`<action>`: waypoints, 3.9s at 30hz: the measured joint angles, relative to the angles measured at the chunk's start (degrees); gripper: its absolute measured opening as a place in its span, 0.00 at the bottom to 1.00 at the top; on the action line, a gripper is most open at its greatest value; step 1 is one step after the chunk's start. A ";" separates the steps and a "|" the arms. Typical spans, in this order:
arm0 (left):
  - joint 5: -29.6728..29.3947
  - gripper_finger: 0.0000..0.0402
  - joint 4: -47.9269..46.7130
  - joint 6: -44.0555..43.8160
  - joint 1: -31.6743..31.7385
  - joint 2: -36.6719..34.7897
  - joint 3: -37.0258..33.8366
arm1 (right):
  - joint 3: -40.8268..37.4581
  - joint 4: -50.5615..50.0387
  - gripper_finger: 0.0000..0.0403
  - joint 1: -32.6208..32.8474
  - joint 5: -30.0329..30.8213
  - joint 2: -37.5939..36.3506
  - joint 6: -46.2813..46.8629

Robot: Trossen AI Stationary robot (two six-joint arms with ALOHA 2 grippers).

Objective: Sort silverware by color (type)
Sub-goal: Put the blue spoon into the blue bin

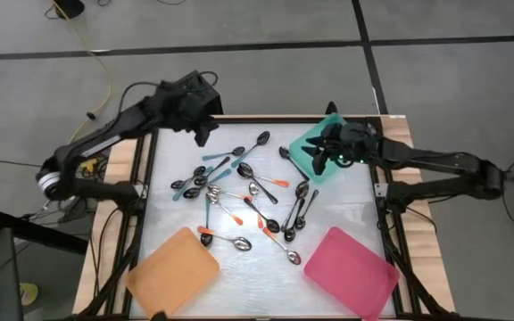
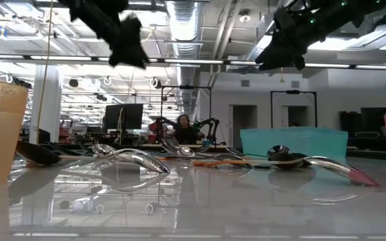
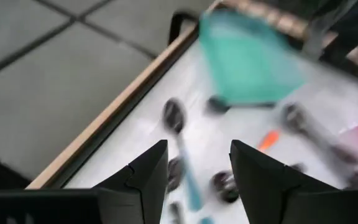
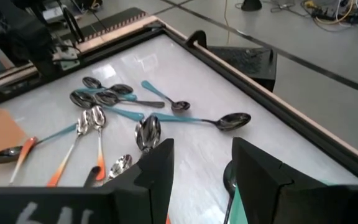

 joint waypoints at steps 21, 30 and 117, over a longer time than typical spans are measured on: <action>-18.04 0.39 -0.71 12.66 -7.33 24.38 0.00 | 0.04 0.28 0.42 0.03 0.27 10.15 0.00; -21.54 0.39 1.44 12.72 -10.46 26.70 0.15 | 0.04 3.22 0.42 0.03 0.37 14.20 0.00; -15.86 0.00 -6.86 7.46 -10.11 45.06 13.55 | 0.02 6.91 0.42 0.08 0.42 15.11 -1.44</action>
